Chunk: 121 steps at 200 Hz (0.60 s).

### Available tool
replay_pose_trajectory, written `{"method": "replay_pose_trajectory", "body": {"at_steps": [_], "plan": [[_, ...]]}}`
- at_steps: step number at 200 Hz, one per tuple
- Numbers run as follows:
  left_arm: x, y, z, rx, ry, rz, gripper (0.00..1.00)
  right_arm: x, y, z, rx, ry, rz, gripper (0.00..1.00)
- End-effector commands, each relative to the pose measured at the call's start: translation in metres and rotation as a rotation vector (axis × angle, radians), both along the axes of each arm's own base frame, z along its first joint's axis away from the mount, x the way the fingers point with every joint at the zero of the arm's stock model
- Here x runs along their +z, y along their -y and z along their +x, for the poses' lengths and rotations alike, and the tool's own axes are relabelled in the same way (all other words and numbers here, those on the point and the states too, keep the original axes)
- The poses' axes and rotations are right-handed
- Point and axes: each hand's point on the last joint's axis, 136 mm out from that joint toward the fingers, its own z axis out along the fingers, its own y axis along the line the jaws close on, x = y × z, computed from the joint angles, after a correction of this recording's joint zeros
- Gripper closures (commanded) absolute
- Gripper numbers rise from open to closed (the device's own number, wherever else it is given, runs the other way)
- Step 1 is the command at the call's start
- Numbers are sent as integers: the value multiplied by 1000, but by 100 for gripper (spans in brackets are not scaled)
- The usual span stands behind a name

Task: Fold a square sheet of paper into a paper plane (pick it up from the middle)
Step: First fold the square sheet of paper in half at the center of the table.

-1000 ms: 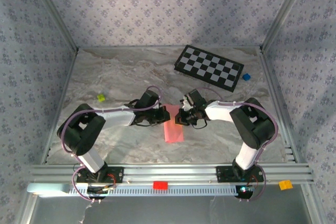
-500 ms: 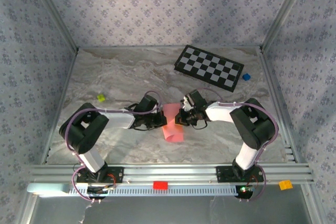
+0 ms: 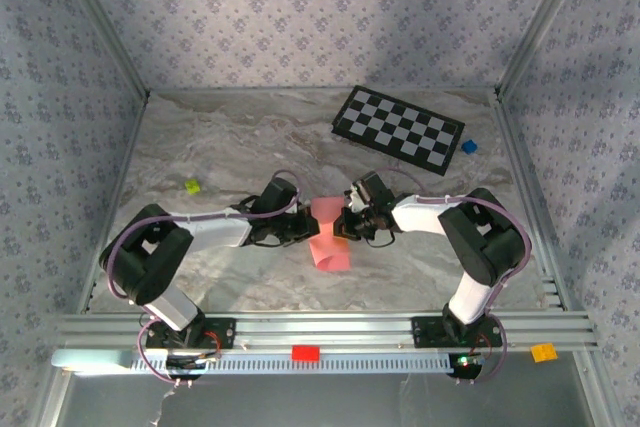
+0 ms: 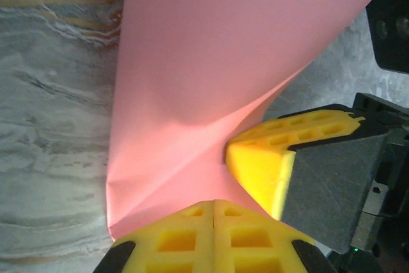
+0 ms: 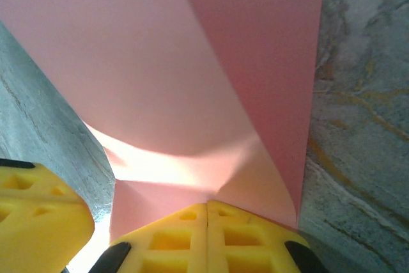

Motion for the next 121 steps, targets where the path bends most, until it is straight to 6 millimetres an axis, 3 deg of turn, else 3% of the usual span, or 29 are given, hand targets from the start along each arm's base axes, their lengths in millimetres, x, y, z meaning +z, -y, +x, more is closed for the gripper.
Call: {"method": "replay_pose_trajectory", "body": {"at_steps": [1,63,87,121], "plan": [[-8,7,-8,-19,-51,-12,100,-43,35,-26,-37,-104,-190,100],[-50,-21,-28,-23,-101,120,100,-45,36,-26,-41,-108,-197,100],[-40,-22,-26,-23,-73,121,100,-46,37,-27,-43,-110,-202,100],[-2,-4,-18,-25,-7,31,100,-45,37,-26,-42,-107,-201,100]]}}
